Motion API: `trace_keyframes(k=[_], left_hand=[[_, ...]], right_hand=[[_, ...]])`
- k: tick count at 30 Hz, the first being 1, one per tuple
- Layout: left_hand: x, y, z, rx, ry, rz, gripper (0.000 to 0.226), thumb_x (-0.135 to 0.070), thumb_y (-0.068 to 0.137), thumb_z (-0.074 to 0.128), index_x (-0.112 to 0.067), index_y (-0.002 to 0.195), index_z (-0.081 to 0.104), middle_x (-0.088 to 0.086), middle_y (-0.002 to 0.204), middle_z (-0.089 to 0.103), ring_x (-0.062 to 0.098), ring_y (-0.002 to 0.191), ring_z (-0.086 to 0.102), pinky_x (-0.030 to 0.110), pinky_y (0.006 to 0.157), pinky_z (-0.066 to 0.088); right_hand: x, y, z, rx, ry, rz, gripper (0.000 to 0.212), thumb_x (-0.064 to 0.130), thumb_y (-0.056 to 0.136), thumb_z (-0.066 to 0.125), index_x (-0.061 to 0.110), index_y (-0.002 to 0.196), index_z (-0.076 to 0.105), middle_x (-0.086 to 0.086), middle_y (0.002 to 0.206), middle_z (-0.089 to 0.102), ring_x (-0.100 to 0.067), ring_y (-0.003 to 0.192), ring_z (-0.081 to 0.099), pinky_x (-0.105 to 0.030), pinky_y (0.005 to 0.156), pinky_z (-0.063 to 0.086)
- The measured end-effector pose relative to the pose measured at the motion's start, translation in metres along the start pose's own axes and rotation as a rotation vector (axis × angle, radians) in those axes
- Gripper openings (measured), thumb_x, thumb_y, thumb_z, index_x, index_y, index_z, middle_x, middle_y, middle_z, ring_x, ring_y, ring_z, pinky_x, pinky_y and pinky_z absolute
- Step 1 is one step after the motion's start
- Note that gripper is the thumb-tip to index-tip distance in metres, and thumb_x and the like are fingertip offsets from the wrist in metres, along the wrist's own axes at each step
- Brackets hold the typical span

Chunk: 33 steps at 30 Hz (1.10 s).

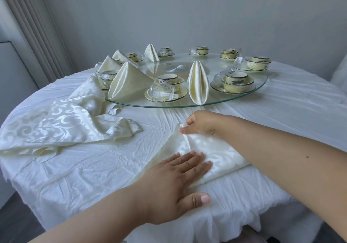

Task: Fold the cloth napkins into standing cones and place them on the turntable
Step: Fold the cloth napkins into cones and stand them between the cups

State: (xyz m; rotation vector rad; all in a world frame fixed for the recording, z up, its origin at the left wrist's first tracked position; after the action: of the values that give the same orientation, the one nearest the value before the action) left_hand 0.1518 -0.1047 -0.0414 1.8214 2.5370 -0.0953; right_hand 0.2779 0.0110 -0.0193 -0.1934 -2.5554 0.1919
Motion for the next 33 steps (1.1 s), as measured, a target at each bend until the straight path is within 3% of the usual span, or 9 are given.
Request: trace_keyframes(k=[5, 8, 10, 12, 14, 16, 24, 29, 33], left_hand=[[0.001, 0.0, 0.0, 0.014, -0.015, 0.007, 0.076, -0.072, 0.082, 0.003, -0.04, 0.15, -0.007, -0.012, 0.159, -0.013, 0.001, 0.143, -0.019, 0.03, 0.119, -0.005], [0.001, 0.001, 0.0, 0.014, -0.008, 0.008, 0.076, -0.072, 0.083, 0.004, -0.04, 0.151, -0.007, -0.012, 0.159, -0.013, 0.002, 0.143, -0.019, 0.03, 0.119, -0.005], [0.0, 0.001, 0.001, 0.018, -0.012, 0.008, 0.076, -0.073, 0.082, 0.004, -0.04, 0.15, -0.008, -0.012, 0.159, -0.013, 0.001, 0.143, -0.02, 0.031, 0.119, -0.005], [-0.001, 0.0, 0.002, 0.027, -0.021, 0.006, 0.077, -0.073, 0.082, 0.003, -0.04, 0.15, -0.009, -0.013, 0.159, -0.014, 0.0, 0.142, -0.021, 0.03, 0.119, -0.007], [-0.001, 0.0, 0.002, 0.029, -0.021, 0.007, 0.078, -0.074, 0.081, 0.002, -0.04, 0.15, -0.009, -0.013, 0.158, -0.015, 0.0, 0.142, -0.022, 0.03, 0.119, -0.007], [0.0, 0.001, 0.003, 0.032, -0.022, 0.003, 0.079, -0.075, 0.08, 0.002, -0.04, 0.15, -0.01, -0.013, 0.158, -0.017, 0.0, 0.141, -0.024, 0.031, 0.119, -0.008], [-0.003, -0.001, 0.001, 0.038, -0.01, 0.027, 0.071, -0.075, 0.082, 0.007, -0.05, 0.146, -0.011, -0.006, 0.158, -0.018, 0.005, 0.142, -0.025, 0.031, 0.118, -0.013], [-0.004, -0.001, 0.0, 0.043, -0.009, 0.026, 0.071, -0.074, 0.082, 0.01, -0.051, 0.146, -0.011, -0.004, 0.158, -0.017, 0.007, 0.143, -0.023, 0.031, 0.118, -0.013], [-0.006, -0.002, -0.001, 0.043, 0.001, 0.036, 0.073, -0.075, 0.08, 0.009, -0.05, 0.146, -0.01, -0.003, 0.159, -0.016, 0.007, 0.143, -0.023, 0.032, 0.118, -0.012]], right_hand=[[-0.001, 0.006, 0.005, -0.045, 0.026, -0.024, 0.049, 0.037, 0.088, 0.066, 0.018, 0.058, 0.033, 0.002, 0.056, 0.028, -0.013, 0.051, 0.027, -0.027, 0.049, 0.019], [0.001, 0.007, 0.004, -0.107, -0.057, -0.059, 0.038, 0.041, 0.087, 0.065, 0.017, 0.067, 0.044, 0.003, 0.063, 0.041, -0.015, 0.056, 0.04, -0.027, 0.052, 0.029], [0.011, 0.001, -0.003, -0.194, -0.126, -0.136, 0.033, 0.05, 0.087, 0.06, 0.019, 0.094, 0.052, 0.006, 0.085, 0.052, -0.015, 0.076, 0.051, -0.029, 0.065, 0.039], [0.028, -0.005, -0.002, -0.231, -0.195, -0.278, 0.041, 0.054, 0.09, 0.052, 0.021, 0.112, 0.048, 0.005, 0.11, 0.048, -0.013, 0.102, 0.046, -0.031, 0.086, 0.04], [0.043, -0.005, 0.011, -0.175, -0.267, -0.392, 0.042, 0.054, 0.093, 0.046, 0.021, 0.118, 0.045, 0.002, 0.124, 0.041, -0.014, 0.119, 0.036, -0.033, 0.103, 0.032], [0.046, 0.002, 0.026, -0.111, -0.332, -0.434, 0.04, 0.055, 0.094, 0.042, 0.021, 0.116, 0.045, 0.001, 0.126, 0.039, -0.015, 0.123, 0.034, -0.034, 0.106, 0.029], [0.059, 0.011, 0.041, -0.114, -0.414, -0.584, 0.038, 0.051, 0.095, 0.042, 0.017, 0.08, 0.047, 0.003, 0.081, 0.053, -0.015, 0.082, 0.045, -0.031, 0.069, 0.032], [0.07, 0.013, 0.041, -0.02, -0.443, -0.636, 0.049, 0.051, 0.094, 0.046, 0.015, 0.062, 0.042, 0.004, 0.072, 0.042, -0.015, 0.071, 0.044, -0.035, 0.065, 0.036], [0.063, 0.017, 0.036, 0.074, -0.373, -0.514, 0.049, 0.055, 0.094, 0.045, 0.017, 0.062, 0.042, 0.004, 0.06, 0.043, -0.012, 0.057, 0.039, -0.031, 0.058, 0.032]])
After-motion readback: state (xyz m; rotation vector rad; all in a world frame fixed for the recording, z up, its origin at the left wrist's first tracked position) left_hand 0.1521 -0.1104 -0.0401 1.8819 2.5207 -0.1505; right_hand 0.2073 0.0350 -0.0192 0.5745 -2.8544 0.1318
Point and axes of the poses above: each hand's wrist, its own y-axis towards the middle knuckle, its own z-axis out of the palm, x = y × z, the point moved 9 cm from there along y, towards the middle knuckle
